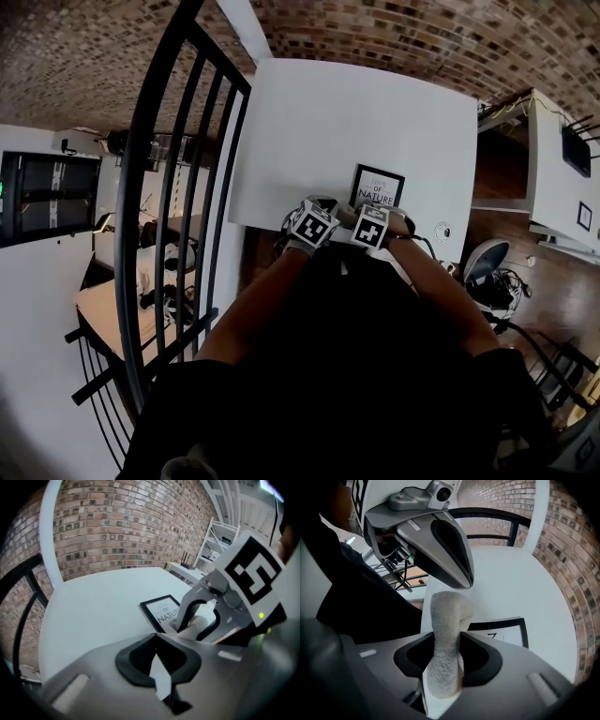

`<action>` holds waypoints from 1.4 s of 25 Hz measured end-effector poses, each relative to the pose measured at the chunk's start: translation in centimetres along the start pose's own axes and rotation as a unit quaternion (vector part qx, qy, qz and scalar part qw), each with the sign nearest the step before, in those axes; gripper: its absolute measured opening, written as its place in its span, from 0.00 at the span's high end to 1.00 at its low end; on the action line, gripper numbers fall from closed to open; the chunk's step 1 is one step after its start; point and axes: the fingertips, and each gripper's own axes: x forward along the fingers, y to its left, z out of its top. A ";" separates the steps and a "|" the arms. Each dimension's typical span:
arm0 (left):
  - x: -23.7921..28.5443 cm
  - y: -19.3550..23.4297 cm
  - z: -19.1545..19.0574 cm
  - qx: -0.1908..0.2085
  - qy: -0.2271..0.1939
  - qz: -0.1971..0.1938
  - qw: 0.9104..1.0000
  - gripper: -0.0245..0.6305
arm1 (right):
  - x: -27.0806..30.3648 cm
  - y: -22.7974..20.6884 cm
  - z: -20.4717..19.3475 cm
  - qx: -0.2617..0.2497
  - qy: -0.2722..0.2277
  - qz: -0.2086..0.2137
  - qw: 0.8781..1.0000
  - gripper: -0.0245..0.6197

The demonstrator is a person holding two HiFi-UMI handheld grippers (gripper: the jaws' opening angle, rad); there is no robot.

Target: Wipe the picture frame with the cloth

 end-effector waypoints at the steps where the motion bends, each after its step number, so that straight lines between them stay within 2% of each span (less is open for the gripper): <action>1: 0.0 -0.1 0.0 0.001 0.001 -0.001 1.000 0.96 | -0.1 0.4 0.0 -0.002 0.001 0.004 1.000 0.71; 9: 0.4 -0.8 0.1 0.002 0.007 0.000 1.000 0.96 | -1.4 2.2 -0.9 0.001 0.000 0.030 1.000 0.71; 12: 0.2 -0.9 0.5 0.001 0.001 0.004 1.000 0.96 | -2.0 1.8 -1.0 0.008 -0.016 0.014 1.000 0.71; 16: -0.4 -0.6 1.0 -0.002 -0.013 0.014 1.000 0.96 | -3.5 -0.3 -0.7 0.048 -0.056 -0.017 0.997 0.71; 19: -2.0 -0.9 2.4 -0.009 -0.050 0.016 0.999 0.96 | -5.1 -1.7 -0.7 0.062 -0.080 -0.049 0.994 0.71; 23: -4.9 -2.7 4.9 -0.016 -0.113 -0.021 0.993 0.96 | -8.0 -1.7 -0.3 0.085 -0.157 -0.065 0.982 0.71; 26: -6.9 -2.9 6.3 -0.020 -0.157 -0.033 0.987 0.96 | -10.6 -1.0 -0.1 0.127 -0.233 -0.060 0.962 0.71; 30: -10.3 -3.8 8.7 -0.007 -0.216 -0.049 0.975 0.96 | -16.0 -1.4 -0.1 0.182 -0.345 -0.091 0.916 0.71; 35: -14.5 -6.5 13.0 0.023 -0.294 -0.082 0.952 0.96 | -22.9 -2.6 -0.2 0.220 -0.433 -0.140 0.863 0.71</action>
